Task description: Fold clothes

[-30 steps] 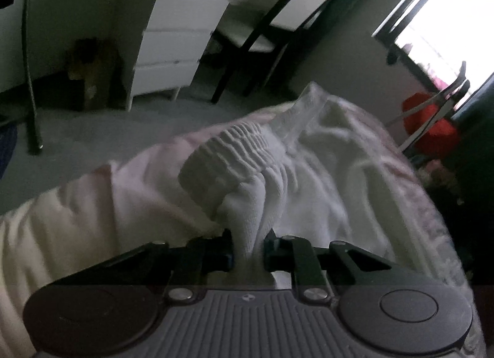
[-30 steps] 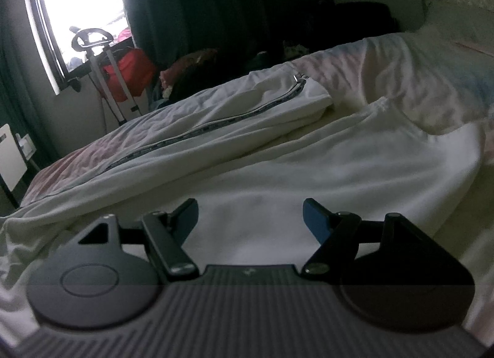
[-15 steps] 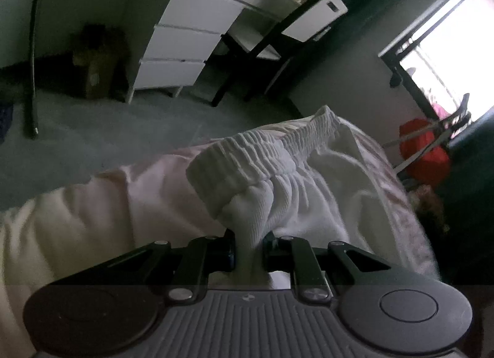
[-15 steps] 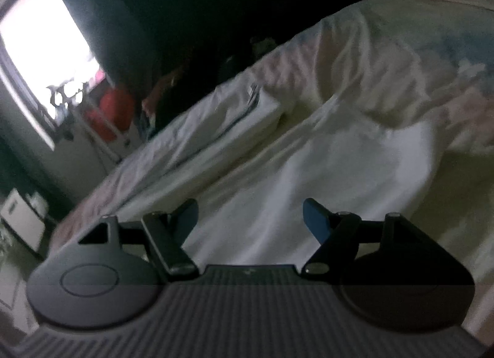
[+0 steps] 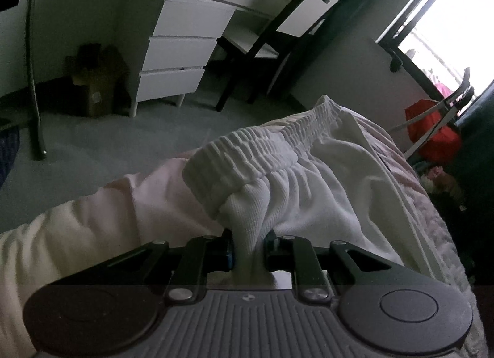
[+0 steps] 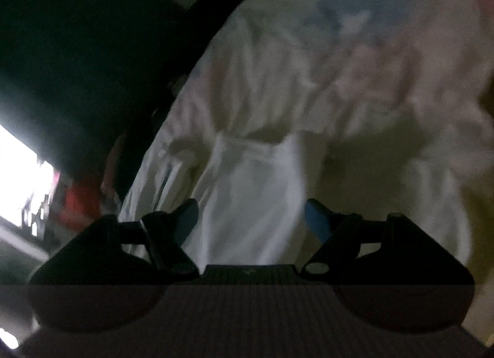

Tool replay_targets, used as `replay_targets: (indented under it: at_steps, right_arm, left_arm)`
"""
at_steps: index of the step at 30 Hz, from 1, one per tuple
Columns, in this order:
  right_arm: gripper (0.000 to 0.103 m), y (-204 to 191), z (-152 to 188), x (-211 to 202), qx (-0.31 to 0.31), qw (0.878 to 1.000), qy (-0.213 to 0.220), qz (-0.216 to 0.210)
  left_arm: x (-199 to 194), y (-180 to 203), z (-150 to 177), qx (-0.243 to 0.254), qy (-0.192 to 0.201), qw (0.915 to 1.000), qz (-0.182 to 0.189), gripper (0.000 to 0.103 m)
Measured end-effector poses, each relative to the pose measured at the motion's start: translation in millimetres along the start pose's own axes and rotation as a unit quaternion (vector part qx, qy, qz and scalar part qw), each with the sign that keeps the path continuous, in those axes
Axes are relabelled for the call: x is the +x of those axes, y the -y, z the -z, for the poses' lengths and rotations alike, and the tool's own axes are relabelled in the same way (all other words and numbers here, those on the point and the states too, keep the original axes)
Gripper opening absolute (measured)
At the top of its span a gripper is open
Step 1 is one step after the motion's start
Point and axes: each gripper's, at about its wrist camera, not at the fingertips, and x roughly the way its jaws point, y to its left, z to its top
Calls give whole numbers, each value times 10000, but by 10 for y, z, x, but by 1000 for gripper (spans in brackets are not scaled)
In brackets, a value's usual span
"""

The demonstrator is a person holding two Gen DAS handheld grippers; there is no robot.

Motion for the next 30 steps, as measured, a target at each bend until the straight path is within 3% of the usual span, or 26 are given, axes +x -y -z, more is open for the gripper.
replay_targets:
  at_steps: [3,8,10,13,15,17,19,22,26,30]
  right_arm:
    - [79,123,1,61,365,9993,-11,30]
    - [78,338,55,507,908,9916,-875,300]
    - [73,363,67,630,969,9899,-979,344]
    - [51,281,24,690,754,9935,-811,259]
    - [14,196,16,680,577,9960,-665,148]
    - [7,75,3,594,298,9986,-417,-110]
    - [7,-40,-10,505,39,9992,-170,-362]
    - [6,-135,-36,333,-53,9978,170,-644]
    - [6,-349,-111,324,-356,9965,314,-681]
    - [6,-870,-237,495,-1323,9861,676,-747]
  left_arm:
    - [-3,-9,-2,-9,-13,10000,1,19]
    - [6,-16,-8,-140,-37,9999,0,19]
    - [5,-12,-9,-151,-20,9999,12,19]
    - [-5,-17,-14,-212,19,9998,69,18]
    - [-29,-33,-22,-338,67,9993,157,18]
    - [-73,-61,-26,-547,111,9981,279,17]
    - [-124,-104,-24,-786,141,9959,436,16]
    - [-170,53,-143,-678,275,9960,510,15]
    - [-228,287,-314,-481,463,9960,590,15]
    - [-287,521,-486,-284,651,9952,670,15]
